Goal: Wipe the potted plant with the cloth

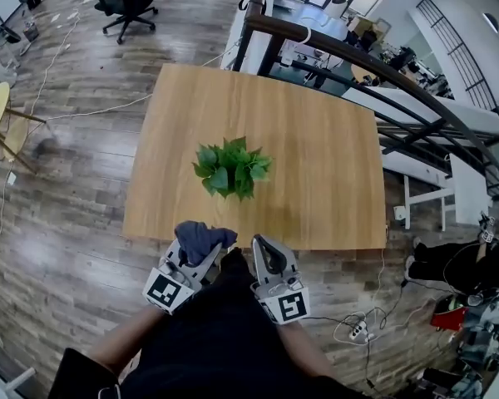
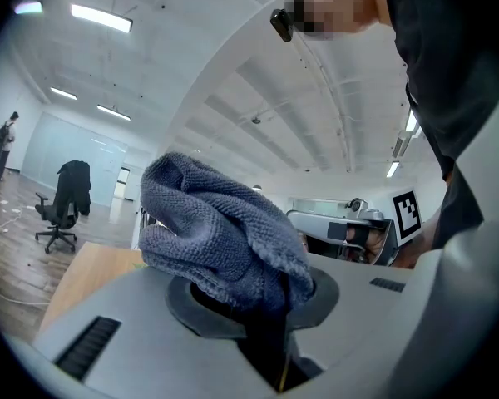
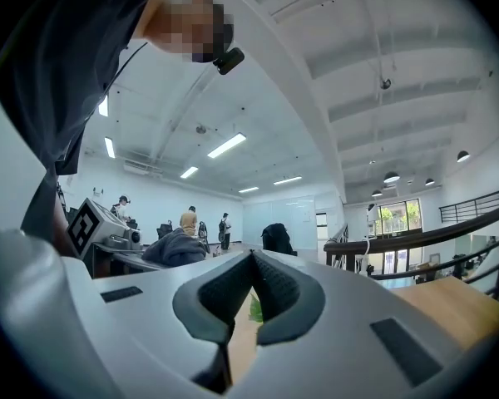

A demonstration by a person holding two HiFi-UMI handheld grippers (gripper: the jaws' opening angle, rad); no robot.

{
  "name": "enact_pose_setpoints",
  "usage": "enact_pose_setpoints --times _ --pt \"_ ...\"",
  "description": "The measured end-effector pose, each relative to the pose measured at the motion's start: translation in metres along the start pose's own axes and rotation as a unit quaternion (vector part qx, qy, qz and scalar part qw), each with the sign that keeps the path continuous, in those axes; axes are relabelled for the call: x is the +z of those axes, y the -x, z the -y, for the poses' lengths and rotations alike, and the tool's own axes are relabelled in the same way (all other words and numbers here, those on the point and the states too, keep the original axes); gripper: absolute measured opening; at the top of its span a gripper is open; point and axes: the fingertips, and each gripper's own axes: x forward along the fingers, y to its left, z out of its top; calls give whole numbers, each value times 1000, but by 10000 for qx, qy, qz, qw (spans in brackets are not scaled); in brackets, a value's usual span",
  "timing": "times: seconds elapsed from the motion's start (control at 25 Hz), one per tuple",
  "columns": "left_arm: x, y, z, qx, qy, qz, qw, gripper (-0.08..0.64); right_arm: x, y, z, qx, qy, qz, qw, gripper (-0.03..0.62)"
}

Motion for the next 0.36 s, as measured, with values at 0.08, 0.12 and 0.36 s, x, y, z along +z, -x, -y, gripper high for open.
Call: enact_pose_setpoints --times 0.08,0.12,0.36 --pt "0 5 1 18 -43 17 10000 94 2 2 -7 36 20 37 10000 17" --pt "-1 7 2 34 -35 24 10000 94 2 2 -10 52 35 28 10000 17" --pt "-2 17 2 -35 94 -9 9999 94 10 -1 -20 -45 64 117 9999 16"
